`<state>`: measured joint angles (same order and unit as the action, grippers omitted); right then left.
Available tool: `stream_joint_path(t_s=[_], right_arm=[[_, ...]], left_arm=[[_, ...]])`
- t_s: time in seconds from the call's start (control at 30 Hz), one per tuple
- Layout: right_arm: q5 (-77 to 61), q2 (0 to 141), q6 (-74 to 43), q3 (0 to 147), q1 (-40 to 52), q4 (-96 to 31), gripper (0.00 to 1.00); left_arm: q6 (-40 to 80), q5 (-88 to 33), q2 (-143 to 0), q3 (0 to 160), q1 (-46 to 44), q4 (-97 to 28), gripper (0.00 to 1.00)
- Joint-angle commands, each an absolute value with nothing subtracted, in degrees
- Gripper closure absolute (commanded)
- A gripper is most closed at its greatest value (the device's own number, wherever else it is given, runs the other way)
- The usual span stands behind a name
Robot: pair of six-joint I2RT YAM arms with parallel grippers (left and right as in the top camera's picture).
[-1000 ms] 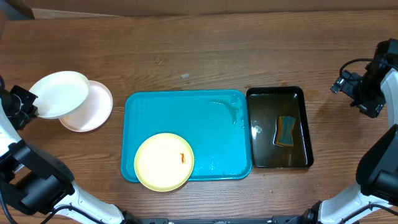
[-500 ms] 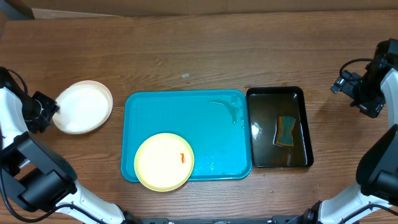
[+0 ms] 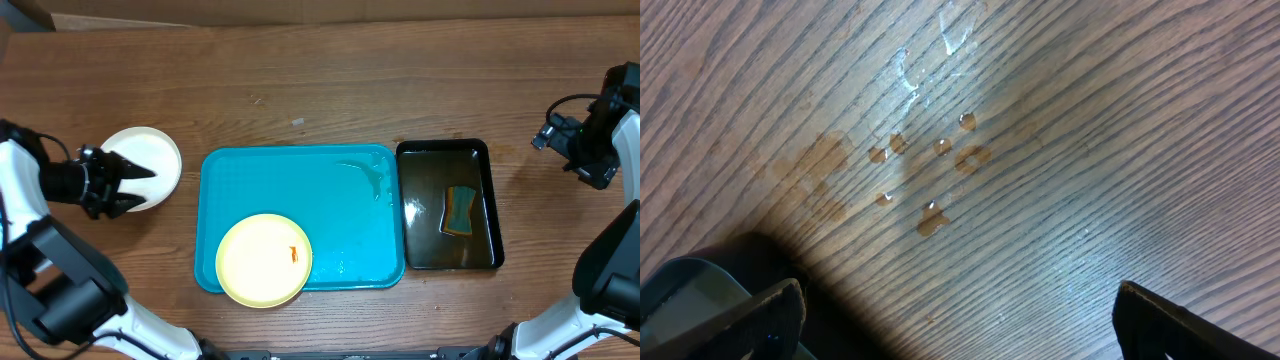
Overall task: Clean dirty plates on tray and stack at the side
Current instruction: 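Move the left gripper down to the yellow plate's lower-left rim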
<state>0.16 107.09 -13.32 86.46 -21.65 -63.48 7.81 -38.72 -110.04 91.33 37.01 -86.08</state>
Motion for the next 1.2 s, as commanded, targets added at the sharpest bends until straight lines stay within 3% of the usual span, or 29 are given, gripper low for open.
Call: stream_joint_path(t_s=[0.0, 0.23, 0.5, 0.63, 0.77, 1.0, 1.17], right_arm=[[-0.08, 106.19, -13.56, 86.91, -21.61, -63.22, 0.00], [-0.08, 106.19, -13.56, 86.91, -21.61, -63.22, 0.00], [-0.08, 106.19, -13.56, 86.91, -21.61, -63.22, 0.00], [-0.08, 106.19, -13.56, 86.91, -21.61, -63.22, 0.00], [-0.08, 106.19, -13.56, 86.91, -21.61, -63.22, 0.00], [-0.08, 106.19, -13.56, 86.91, -21.61, -63.22, 0.00], [-0.08, 106.19, -13.56, 86.91, -21.61, -63.22, 0.00]], left_arm=[[-2.55, -47.44, -100.84, 86.00, 32.97, -87.24, 0.49], [3.11, -38.11, -80.79, 69.56, 22.72, -83.90, 0.51], [27.64, -16.25, -59.46, 63.02, 8.25, -87.37, 0.48], [38.06, -12.12, -53.21, 60.47, 3.07, -89.36, 0.51], [44.80, -8.45, -50.94, 57.34, 1.45, -87.77, 0.57], [45.47, -10.07, -52.93, 46.83, 1.45, -81.49, 0.66], [45.23, -10.11, -58.85, 41.93, 1.45, -78.96, 0.64]])
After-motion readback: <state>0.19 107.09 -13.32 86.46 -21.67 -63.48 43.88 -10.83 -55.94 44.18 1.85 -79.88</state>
